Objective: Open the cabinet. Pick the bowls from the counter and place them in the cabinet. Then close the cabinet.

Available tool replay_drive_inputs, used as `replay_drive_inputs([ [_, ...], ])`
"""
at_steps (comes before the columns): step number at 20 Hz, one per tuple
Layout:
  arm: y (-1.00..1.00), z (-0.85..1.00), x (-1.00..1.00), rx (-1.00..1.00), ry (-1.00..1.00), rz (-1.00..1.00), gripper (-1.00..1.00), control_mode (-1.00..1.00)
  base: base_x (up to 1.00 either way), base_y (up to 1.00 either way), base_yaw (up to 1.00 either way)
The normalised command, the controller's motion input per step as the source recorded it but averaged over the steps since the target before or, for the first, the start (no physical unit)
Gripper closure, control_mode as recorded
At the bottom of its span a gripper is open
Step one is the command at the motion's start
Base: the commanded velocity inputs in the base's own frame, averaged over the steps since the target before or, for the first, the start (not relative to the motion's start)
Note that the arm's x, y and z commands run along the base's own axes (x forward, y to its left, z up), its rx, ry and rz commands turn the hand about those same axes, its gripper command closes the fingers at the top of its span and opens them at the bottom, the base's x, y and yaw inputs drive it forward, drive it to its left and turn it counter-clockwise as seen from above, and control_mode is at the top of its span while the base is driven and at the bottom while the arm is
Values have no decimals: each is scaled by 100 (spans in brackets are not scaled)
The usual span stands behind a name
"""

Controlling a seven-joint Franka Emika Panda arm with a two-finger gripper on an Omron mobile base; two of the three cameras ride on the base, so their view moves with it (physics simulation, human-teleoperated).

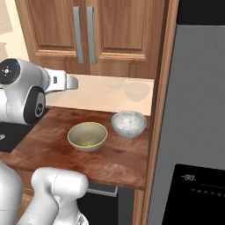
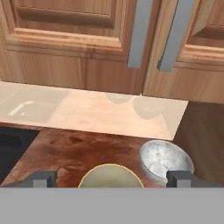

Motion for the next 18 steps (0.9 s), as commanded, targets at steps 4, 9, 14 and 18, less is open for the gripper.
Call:
replay_drive_inputs([
  [4, -8, 37, 0, 0, -17, 0, -100, -100, 0, 0, 0],
  [9, -12, 20, 0, 0, -17, 0, -100, -100, 0, 0, 0],
  [14, -19, 12, 5, 0, -11, 0, -100, -100, 0, 0, 0],
  [18, -16, 0, 21, 0, -9, 0, -100, -100, 0, 0, 0],
])
